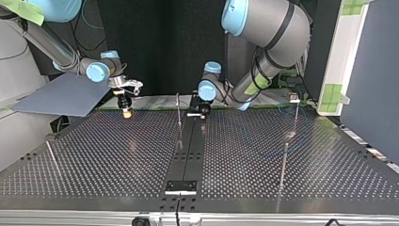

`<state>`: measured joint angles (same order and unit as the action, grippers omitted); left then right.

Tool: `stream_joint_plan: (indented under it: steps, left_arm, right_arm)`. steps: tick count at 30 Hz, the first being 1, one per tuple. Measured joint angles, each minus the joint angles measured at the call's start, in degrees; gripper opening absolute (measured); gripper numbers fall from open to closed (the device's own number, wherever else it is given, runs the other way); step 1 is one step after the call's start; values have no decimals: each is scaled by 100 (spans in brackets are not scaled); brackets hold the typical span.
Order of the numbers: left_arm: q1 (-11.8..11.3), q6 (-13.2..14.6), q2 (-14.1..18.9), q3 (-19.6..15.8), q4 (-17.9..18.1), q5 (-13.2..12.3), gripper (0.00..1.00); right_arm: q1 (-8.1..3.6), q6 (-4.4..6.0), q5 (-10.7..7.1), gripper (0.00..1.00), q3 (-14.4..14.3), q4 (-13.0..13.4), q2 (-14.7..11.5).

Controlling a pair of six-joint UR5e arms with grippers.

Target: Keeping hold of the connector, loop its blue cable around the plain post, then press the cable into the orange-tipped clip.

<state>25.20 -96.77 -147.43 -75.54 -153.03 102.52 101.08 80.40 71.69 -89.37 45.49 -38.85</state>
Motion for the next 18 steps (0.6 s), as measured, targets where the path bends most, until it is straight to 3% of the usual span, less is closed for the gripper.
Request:
stream_joint_plan:
  steps: [3, 4, 5, 6, 7, 13, 14, 15, 16, 17, 18]
  left_arm:
    - [0, 13, 0, -1, -1, 0, 5]
    - [2, 21, 0, -1, 0, 1, 18]
    - [5, 33, -1, -1, -3, 2, 39]
    - [7, 50, -2, -2, -10, 5, 39]
    - [11, 84, -1, -2, -33, 15, 49]
    - [37, 363, 0, -3, -289, 137, 49]
    - [41, 401, 0, -3, -326, 119, 56]
    - [45, 449, 0, -3, -372, 81, 56]
    - [48, 487, 0, -3, -400, 45, 65]
    - [51, 528, 0, -3, -429, 6, 82]
    - [54, 581, 0, -4, -470, -46, 82]
  right_arm:
    - [-2, 9, -4, 0, 8, -16, 3]
    - [-1, 6, -4, 0, 9, -22, 5]
    - [-1, 2, -3, 0, 9, -32, 7]
    - [-1, -3, -2, 0, 9, -46, 9]
    - [0, -10, 0, 0, 10, -67, 9]
    - [5, -36, 3, 0, 11, -166, 11]
    - [6, -40, 3, 0, 11, -178, 11]
    - [9, -43, 3, 0, 11, -189, 12]
    - [12, -48, 4, 0, 11, -203, 12]
    - [14, -51, 4, 0, 11, -213, 12]
    - [16, -54, 3, 0, 11, -224, 12]
